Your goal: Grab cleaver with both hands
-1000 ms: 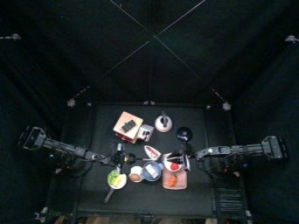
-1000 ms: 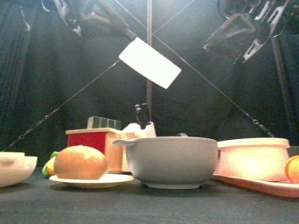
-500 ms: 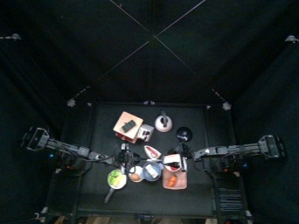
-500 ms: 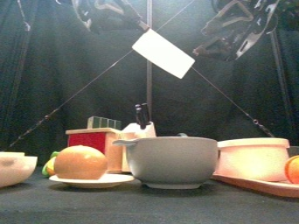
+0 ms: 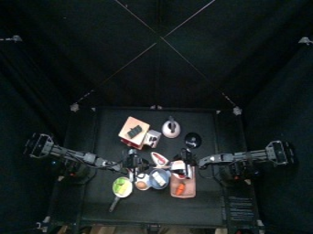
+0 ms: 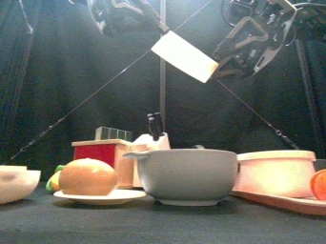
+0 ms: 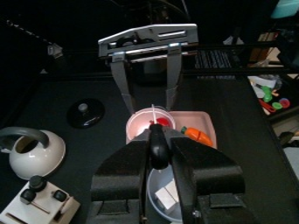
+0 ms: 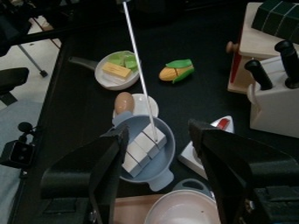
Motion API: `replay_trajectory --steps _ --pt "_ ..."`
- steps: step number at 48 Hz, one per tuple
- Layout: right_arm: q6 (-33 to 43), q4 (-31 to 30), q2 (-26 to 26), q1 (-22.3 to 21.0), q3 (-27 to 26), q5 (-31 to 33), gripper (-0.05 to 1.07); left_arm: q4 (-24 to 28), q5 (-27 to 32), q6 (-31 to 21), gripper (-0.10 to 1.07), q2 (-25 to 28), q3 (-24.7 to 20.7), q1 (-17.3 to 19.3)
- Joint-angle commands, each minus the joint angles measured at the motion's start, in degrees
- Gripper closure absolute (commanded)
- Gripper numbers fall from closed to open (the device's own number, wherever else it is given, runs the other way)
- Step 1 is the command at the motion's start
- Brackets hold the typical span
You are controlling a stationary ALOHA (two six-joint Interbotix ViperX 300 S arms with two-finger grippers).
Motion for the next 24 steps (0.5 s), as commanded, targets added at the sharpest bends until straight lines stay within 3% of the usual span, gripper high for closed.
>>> replay_trajectory --steps 1,14,24 --pt "0.0 0.3 0.3 -0.5 -1.7 0.0 0.13 0.1 0.1 -0.2 0.42 0.1 -1.8 0.2" --pt "0.0 1.7 2.0 -0.6 -2.8 -0.2 0.16 0.1 0.1 -0.2 0.42 0.6 -2.0 0.7" --pt "-0.1 2.3 3.4 -0.6 -3.9 -0.6 0.3 0.1 0.1 -0.2 0.42 0.7 -2.2 0.7"
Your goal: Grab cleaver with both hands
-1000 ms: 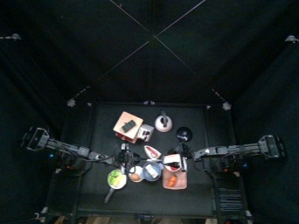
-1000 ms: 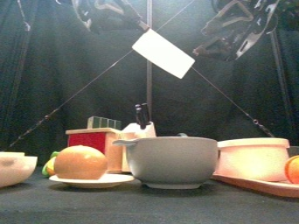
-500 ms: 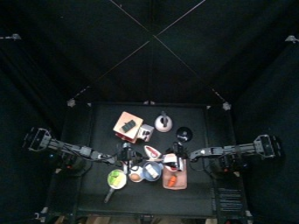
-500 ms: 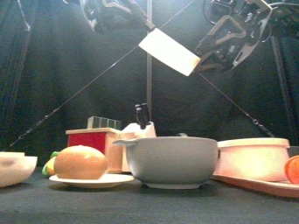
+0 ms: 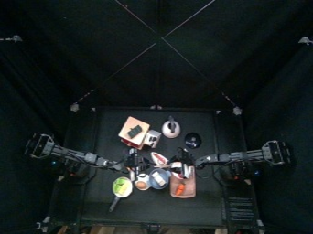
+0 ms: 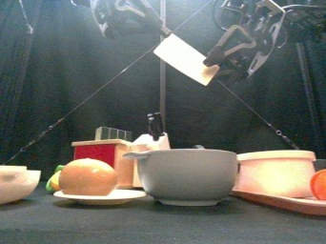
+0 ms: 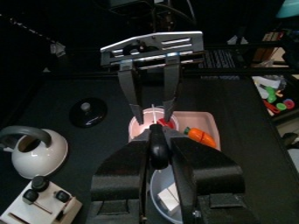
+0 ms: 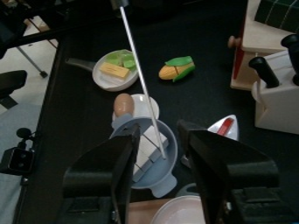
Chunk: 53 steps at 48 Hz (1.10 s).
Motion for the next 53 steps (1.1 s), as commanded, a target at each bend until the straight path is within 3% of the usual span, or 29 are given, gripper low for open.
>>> replay_trajectory --steps 1,22,29,43,53 --pt "-0.1 0.2 0.0 -0.3 -1.8 -0.4 0.32 0.2 0.1 -0.1 0.42 -0.1 -1.8 0.2" --pt "0.0 2.2 0.2 -1.0 -1.5 -0.4 0.67 -0.3 0.1 -0.1 0.41 0.1 -1.1 0.4" --pt "0.0 2.2 0.1 -1.0 -1.3 -0.4 0.7 -0.8 0.1 -0.1 0.37 0.1 -0.4 0.5" --pt "-0.1 1.9 0.1 -1.0 -1.0 -0.3 0.7 -1.0 0.1 0.0 0.06 0.1 0.2 0.6" --pt "0.0 2.2 0.0 -1.0 -0.4 -0.3 0.69 -1.6 0.2 0.0 0.05 0.1 0.3 0.7"
